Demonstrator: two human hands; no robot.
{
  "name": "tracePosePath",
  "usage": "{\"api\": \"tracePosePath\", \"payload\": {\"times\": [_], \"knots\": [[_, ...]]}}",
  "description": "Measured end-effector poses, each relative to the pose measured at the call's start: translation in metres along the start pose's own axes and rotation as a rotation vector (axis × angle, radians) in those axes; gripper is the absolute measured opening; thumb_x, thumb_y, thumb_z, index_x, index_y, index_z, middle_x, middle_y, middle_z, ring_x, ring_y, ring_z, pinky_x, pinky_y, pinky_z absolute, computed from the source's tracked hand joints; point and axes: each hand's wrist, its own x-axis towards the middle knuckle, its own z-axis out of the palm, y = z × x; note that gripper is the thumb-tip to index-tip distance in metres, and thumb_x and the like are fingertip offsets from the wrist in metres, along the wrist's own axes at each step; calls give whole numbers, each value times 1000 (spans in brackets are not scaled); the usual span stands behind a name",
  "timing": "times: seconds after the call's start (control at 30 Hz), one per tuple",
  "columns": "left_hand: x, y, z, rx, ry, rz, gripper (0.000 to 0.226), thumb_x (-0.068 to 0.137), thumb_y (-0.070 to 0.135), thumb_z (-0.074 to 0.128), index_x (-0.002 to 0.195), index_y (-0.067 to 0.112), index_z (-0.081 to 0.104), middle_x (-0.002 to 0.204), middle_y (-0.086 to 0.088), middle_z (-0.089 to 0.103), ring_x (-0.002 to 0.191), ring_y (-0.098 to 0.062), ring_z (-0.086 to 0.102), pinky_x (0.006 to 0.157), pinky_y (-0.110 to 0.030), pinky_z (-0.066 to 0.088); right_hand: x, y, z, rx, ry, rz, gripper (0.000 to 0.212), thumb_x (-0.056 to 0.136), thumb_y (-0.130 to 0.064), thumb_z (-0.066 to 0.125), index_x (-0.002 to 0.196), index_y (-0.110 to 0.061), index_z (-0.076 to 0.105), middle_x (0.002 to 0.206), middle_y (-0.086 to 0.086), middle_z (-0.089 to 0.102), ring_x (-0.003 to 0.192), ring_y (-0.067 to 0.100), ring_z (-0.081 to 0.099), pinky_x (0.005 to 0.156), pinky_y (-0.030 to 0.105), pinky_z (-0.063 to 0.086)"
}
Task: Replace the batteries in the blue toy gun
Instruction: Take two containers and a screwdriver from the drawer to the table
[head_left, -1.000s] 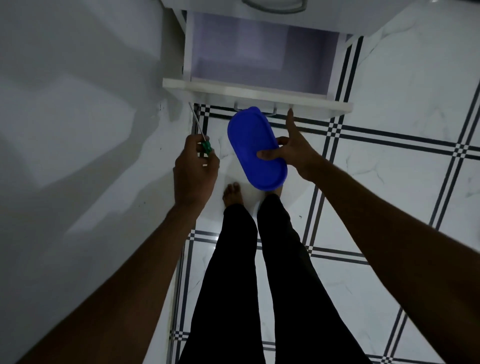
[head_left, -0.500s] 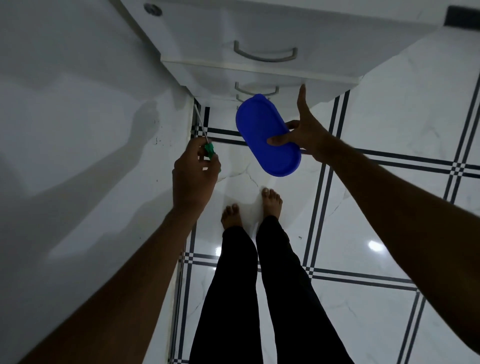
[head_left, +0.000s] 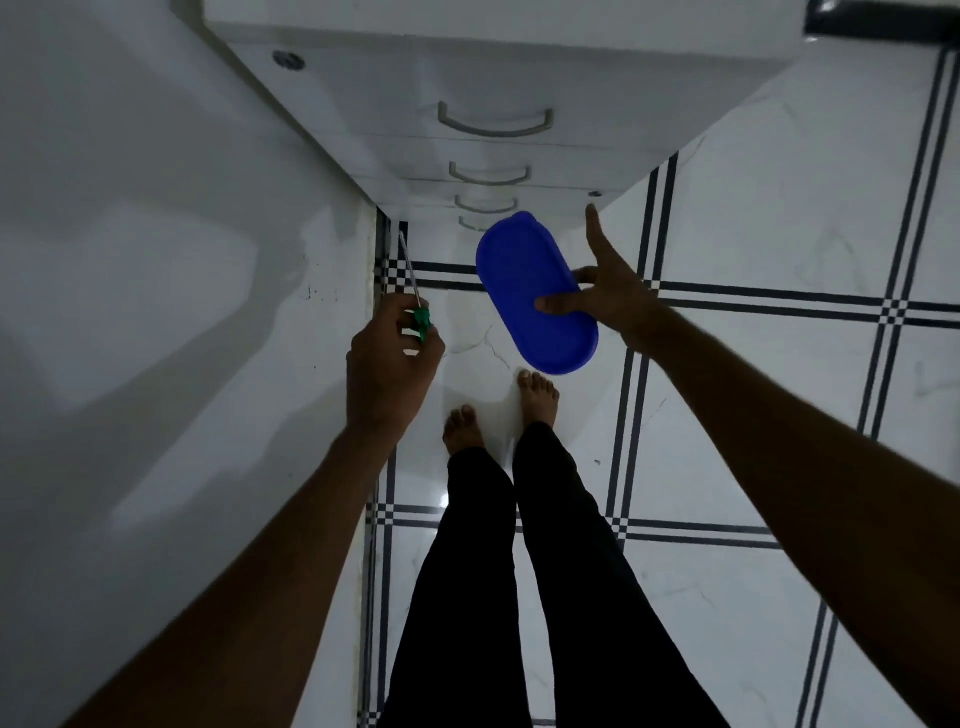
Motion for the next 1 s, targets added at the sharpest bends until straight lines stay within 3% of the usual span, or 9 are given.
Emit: {"api": "tracePosePath", "payload": {"times": [0.1,0.23,0.37,0.53,0.77,0.93,1.0], "knots": [[-15,31,-14,-19,-48,33,26,90,20,66,114,13,59,97,7,64,72,4,61,60,-1,46,-56,1,-1,92,90,1,122,73,-20,87,156,-41,0,149,1,45,114,14,61,75,30,60],[-43,90,-32,-6,-100,147,18,90,20,63,108,15,62,89,6,65,70,4,62,57,-4,45,-151,-7,-17,301,220,-47,113,76,-18,84,154,-49,8,140,-1,54,116,21,62,87,43,59],[-75,157,-44,-1,-163,235,17,88,27,63,104,23,64,83,15,66,71,3,66,65,-20,54,-254,-21,-48,485,351,-147,91,88,-19,73,152,-51,16,136,-5,60,117,19,64,87,40,59],[-112,259,-30,-51,-292,435,15,87,22,63,102,23,66,87,14,68,74,-2,67,67,-29,59,-377,-28,-98,584,611,-335,58,99,-22,58,149,-39,36,137,-13,59,122,15,61,88,34,58],[-211,405,69,-11,-499,733,23,88,21,66,111,18,69,83,12,71,71,-1,68,67,-27,60,-546,31,-176,713,1057,-483,46,100,-32,55,145,-36,44,137,-10,60,124,18,60,98,39,53],[-327,490,173,-58,-626,855,22,86,24,71,107,19,70,87,13,69,76,1,67,69,-25,59,-665,109,-224,798,1318,-530,43,100,-28,56,143,-29,48,129,-6,65,111,16,66,79,27,57],[-376,519,216,-61,-686,882,21,85,25,72,106,21,70,85,14,68,73,2,66,69,-24,59,-712,141,-245,810,1391,-520,38,99,-29,57,136,-36,51,126,-6,66,108,16,68,76,27,58]]}}
